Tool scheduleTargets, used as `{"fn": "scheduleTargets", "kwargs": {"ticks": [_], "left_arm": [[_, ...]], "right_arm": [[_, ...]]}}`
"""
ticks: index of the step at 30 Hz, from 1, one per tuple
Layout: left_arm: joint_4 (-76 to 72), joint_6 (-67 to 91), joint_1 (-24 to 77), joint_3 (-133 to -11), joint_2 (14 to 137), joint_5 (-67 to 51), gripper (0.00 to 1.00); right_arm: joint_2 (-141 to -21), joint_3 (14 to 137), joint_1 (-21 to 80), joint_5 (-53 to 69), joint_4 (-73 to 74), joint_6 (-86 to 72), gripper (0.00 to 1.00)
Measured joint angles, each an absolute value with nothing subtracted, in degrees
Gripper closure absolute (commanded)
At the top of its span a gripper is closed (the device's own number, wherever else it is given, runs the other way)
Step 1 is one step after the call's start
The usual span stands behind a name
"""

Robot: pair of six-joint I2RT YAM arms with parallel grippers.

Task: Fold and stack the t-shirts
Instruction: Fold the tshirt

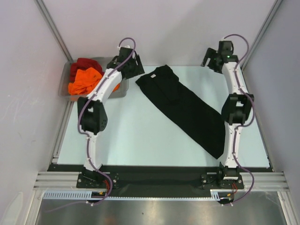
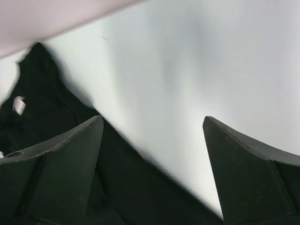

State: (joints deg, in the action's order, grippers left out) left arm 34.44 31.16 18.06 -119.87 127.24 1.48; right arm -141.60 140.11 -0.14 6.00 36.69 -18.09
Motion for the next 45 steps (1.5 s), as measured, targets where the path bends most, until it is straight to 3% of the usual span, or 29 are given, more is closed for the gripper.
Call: {"fn": "scheduleTargets", "kwargs": {"ticks": [6,12,14,16,20,27,45], "left_arm": [[37.56,29.30,18.81,-109.47,109.27,2.83,0.37],[36.29,28.91,25.71,-87.26,90.61,1.23,0.45],[34.98,29.21,30.17,-78.87,85.52,0.05,0.46],[34.28,30.17,34.02,-70.96,81.47,-2.17,0.47],[35.38,30.46,34.85,-64.14,78.54,-3.38,0.47],[36.69,29.47,34.33,-64.05,73.03,-2.55,0.46],[38.68,29.23,30.96,-60.90,67.70,-1.67,0.46]], "right_arm": [[-115.74,118.74,1.48,-4.80,49.89,-14.59,0.13],[-97.06,94.39,16.05,-12.14,56.86,-12.93,0.51],[-93.14,85.34,20.86,-11.64,56.55,-13.19,0.57],[-90.96,77.95,23.79,-10.96,57.36,-14.00,0.55],[-90.45,69.78,29.30,-11.29,57.93,-16.58,0.50],[-95.33,67.72,39.31,-13.13,55.79,-18.20,0.54],[-104.12,64.73,37.65,-19.11,50.50,-12.88,0.66]]}}
